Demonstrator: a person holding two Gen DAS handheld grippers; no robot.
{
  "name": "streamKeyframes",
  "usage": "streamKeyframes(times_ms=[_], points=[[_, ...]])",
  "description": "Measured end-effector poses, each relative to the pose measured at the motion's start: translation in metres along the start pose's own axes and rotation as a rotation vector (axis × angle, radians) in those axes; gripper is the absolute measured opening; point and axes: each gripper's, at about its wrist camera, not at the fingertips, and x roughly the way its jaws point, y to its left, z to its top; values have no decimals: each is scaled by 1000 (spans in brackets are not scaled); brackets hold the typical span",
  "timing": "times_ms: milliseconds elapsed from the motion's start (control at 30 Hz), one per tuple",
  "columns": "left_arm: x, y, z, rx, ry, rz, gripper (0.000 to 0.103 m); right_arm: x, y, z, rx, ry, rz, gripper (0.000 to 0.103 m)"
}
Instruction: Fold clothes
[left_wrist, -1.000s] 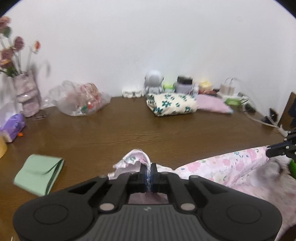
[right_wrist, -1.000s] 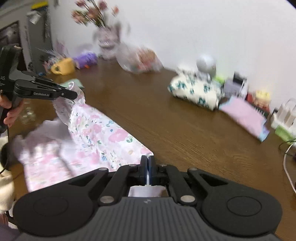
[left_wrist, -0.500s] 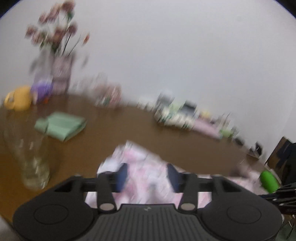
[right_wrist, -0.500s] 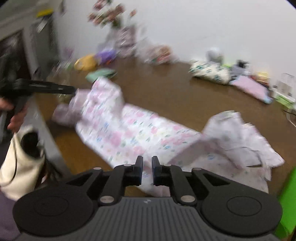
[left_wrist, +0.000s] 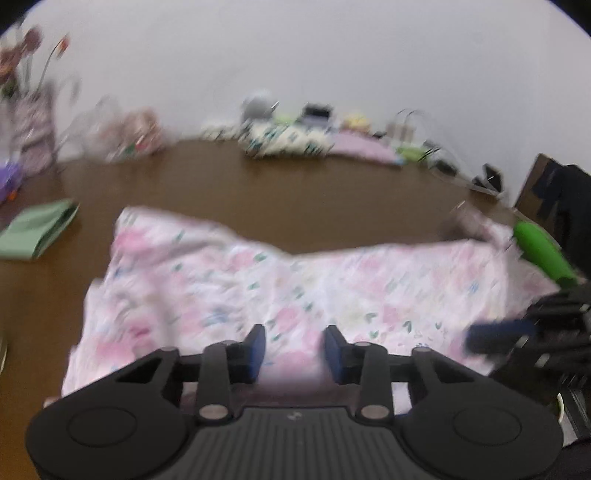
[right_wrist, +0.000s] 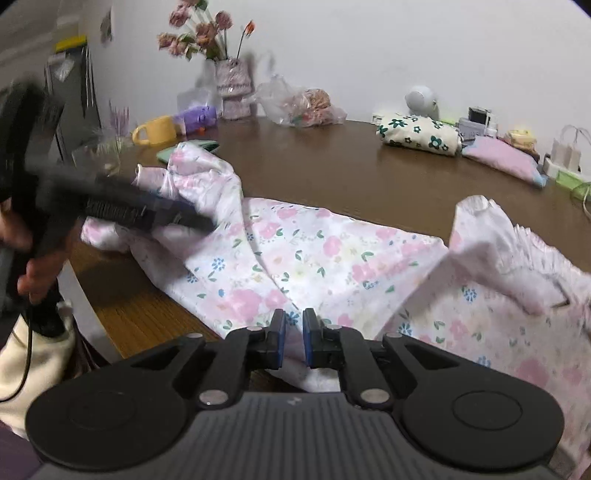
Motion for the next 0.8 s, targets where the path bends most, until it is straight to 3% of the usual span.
streamKeyframes(times_ms=[33, 233, 267, 333, 400, 500, 600, 733, 800], points=[[-2, 6, -7, -18, 11, 9, 15, -1, -1, -2, 7, -8, 3, 9], [-16, 8, -5, -56, 23, 39, 15, -2, -2, -3, 15, -28, -25, 11], [-25, 3, -1, -48, -11, 39, 19, -6, -1, -2, 6, -36, -58, 14], [-38, -9, 10, -29, -99, 1, 43, -23, -4, -4, 2, -75, -78, 32], [-38, -21, 17, -20, -156, -40, 51, -43, -11, -9, 33, -111, -62, 39], [-14, -43, 23, 8, -130, -82, 51, -68, -20, -17, 107, -124, -50, 39], [6, -56, 15, 39, -84, -81, 50, -74, -26, -28, 186, -81, -52, 39], [17, -53, 2, 12, -39, -65, 50, -71, -40, -41, 301, -35, -112, 40], [20, -49, -3, 1, -23, -59, 50, -70, -47, -44, 354, -47, -157, 48]])
